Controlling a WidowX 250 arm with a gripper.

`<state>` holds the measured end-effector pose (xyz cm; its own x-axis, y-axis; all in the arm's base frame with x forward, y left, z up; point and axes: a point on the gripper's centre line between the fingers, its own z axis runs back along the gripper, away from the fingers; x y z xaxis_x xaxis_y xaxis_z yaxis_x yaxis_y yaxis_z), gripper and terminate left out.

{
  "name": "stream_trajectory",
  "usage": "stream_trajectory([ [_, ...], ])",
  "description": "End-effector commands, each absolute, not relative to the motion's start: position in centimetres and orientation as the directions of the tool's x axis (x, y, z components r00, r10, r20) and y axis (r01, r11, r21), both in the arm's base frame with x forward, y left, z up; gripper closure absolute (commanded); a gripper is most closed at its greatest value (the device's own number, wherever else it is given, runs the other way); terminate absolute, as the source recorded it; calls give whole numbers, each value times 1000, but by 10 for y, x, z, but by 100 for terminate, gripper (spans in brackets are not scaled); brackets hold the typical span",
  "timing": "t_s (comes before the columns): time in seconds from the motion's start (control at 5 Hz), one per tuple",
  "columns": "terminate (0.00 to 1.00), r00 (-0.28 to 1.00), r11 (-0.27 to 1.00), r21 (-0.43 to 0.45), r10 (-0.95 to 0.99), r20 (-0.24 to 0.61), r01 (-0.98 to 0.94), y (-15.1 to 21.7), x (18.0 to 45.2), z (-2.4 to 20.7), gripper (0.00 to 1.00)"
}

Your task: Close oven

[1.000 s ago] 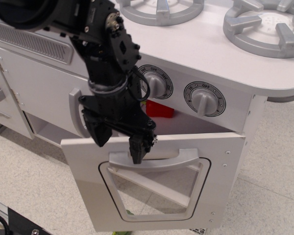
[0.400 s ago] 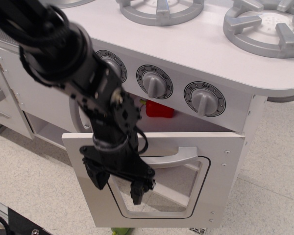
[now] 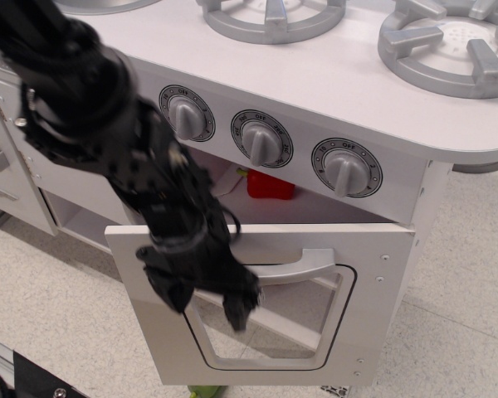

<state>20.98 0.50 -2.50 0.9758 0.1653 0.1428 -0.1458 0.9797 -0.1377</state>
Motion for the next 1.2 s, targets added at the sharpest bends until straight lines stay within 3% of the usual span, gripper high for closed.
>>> stream_trajectory([
  [0.0, 0, 934, 971, -111, 233, 270, -210, 20, 251, -16, 0],
  [0.6, 0, 889, 955, -104, 298, 347, -280, 24, 287, -9, 0],
  [0.8, 0, 900, 958, -114, 287, 328, -264, 23, 280, -4, 0],
  [1.0, 0, 931, 963, -127, 263, 253, -237, 24, 265, 3, 0],
])
